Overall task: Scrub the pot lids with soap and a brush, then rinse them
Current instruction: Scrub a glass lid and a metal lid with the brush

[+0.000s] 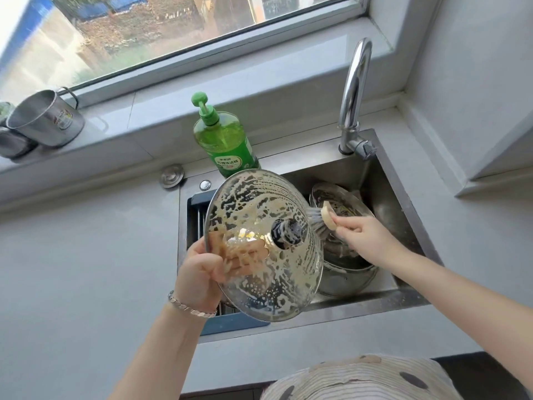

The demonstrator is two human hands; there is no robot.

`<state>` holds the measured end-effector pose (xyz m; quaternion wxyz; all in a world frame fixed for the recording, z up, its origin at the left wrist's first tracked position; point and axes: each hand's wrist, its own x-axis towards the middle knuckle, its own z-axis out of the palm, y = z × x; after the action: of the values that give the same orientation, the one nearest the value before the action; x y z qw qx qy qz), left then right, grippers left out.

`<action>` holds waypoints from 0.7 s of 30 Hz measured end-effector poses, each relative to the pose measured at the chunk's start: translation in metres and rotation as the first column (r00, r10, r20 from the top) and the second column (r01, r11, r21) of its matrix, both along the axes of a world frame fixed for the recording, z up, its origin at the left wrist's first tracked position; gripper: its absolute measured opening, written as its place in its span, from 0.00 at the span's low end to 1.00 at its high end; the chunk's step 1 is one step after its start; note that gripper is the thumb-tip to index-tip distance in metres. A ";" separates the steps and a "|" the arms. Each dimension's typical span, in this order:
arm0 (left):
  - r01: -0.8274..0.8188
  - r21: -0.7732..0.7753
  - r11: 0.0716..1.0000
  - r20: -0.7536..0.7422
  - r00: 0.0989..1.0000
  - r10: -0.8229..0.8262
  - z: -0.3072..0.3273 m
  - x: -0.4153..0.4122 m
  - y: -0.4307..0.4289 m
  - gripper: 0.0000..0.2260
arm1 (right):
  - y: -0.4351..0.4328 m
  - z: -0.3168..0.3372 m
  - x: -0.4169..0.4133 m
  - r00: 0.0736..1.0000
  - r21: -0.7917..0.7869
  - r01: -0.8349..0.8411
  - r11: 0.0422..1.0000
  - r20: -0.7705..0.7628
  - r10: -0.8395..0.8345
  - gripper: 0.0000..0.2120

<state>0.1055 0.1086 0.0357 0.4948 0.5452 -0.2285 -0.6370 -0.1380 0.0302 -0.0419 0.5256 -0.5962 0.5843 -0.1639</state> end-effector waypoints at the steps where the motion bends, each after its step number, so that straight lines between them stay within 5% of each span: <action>1: -0.011 0.006 1.000 0.018 1.000 0.011 -0.002 0.001 -0.002 0.28 | 0.006 -0.006 -0.003 1.000 0.052 -0.012 0.999 0.001 0.012 0.17; 4: 0.043 0.009 0.999 0.111 0.993 -0.044 -0.002 0.000 -0.010 0.23 | 0.015 -0.012 -0.010 0.998 0.163 0.046 0.986 0.040 -0.054 0.17; 7: 0.242 -0.028 0.970 0.382 0.899 -0.214 0.007 -0.011 -0.018 0.06 | 0.003 0.000 -0.014 0.922 0.322 0.316 0.893 0.117 -0.368 0.16; 9: 0.429 -0.057 0.902 0.685 0.674 -0.277 0.007 -0.024 -0.023 0.07 | -0.008 0.018 -0.014 0.839 0.487 0.376 0.788 0.182 -0.513 0.19; 12: 0.718 -0.093 0.690 0.984 0.174 -0.049 -0.006 -0.042 -0.027 0.12 | -0.019 0.036 -0.012 0.807 0.620 0.276 0.734 0.266 -0.528 0.25; 16: 0.895 0.090 0.437 0.979 -0.160 0.125 -0.018 -0.059 -0.024 0.11 | -0.020 0.031 -0.012 0.789 0.710 0.188 0.678 0.302 -0.535 0.18; 19: 0.930 0.185 0.318 0.946 -0.256 0.197 -0.030 -0.056 -0.020 0.05 | -0.015 0.019 -0.010 0.736 0.706 0.225 0.671 0.328 -0.592 0.03; 21: 0.930 0.172 0.323 0.958 -0.234 0.163 -0.043 -0.048 -0.018 0.10 | -0.011 0.015 -0.009 0.696 0.687 0.272 0.674 0.344 -0.631 0.07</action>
<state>0.0578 0.0905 -0.0075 0.0370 0.3816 -0.9226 -0.0423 -0.1475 0.0193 -0.0266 0.7672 -0.1552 0.5598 -0.2718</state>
